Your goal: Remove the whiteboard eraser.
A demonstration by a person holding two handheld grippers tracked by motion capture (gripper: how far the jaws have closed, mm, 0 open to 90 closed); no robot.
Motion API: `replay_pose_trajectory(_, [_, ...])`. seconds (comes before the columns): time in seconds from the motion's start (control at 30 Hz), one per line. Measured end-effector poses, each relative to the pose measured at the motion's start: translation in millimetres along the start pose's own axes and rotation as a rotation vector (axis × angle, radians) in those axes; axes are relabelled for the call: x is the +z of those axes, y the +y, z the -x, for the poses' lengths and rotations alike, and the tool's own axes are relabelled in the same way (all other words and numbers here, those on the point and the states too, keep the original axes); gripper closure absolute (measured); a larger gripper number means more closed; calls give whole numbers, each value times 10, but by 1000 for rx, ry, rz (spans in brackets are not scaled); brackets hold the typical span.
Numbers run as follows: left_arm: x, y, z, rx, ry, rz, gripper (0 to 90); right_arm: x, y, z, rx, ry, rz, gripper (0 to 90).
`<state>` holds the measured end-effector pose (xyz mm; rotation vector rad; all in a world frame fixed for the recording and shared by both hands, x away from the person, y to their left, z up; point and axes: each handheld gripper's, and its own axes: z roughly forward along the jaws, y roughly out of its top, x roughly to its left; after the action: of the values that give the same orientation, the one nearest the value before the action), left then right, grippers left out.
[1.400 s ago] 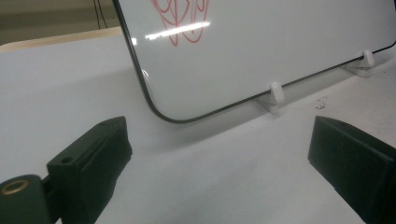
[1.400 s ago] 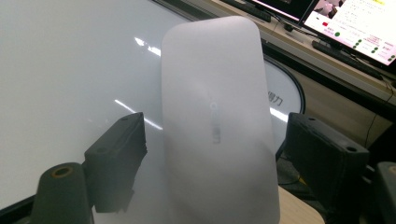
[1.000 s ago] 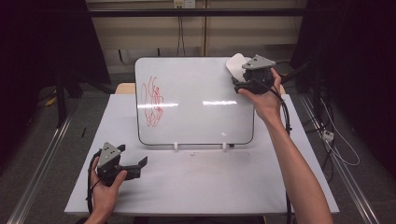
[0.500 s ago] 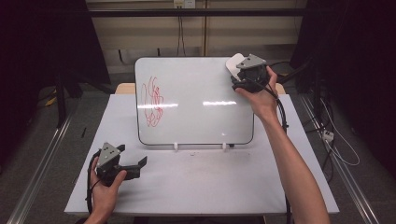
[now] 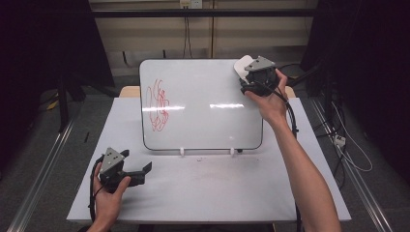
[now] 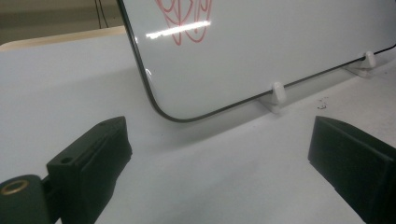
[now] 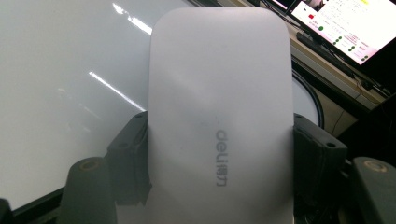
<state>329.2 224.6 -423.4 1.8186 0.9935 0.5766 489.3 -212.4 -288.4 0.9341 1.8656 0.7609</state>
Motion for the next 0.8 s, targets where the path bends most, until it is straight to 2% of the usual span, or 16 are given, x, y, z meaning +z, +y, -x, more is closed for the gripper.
replay_pose_trajectory(0.33, [-2, 3, -1, 1, 10, 3, 53, -34, -21, 50, 39, 38, 21, 317])
replay_pose_trajectory(0.47, [1, -2, -4, -10, 8, 4, 53, -47, -32, 66, 55, 51, 32, 318])
replay_pose_trajectory(0.8, [0, 0, 0, 2, 8, -1, 53, -73, -67, 89, 84, 72, 49, 318])
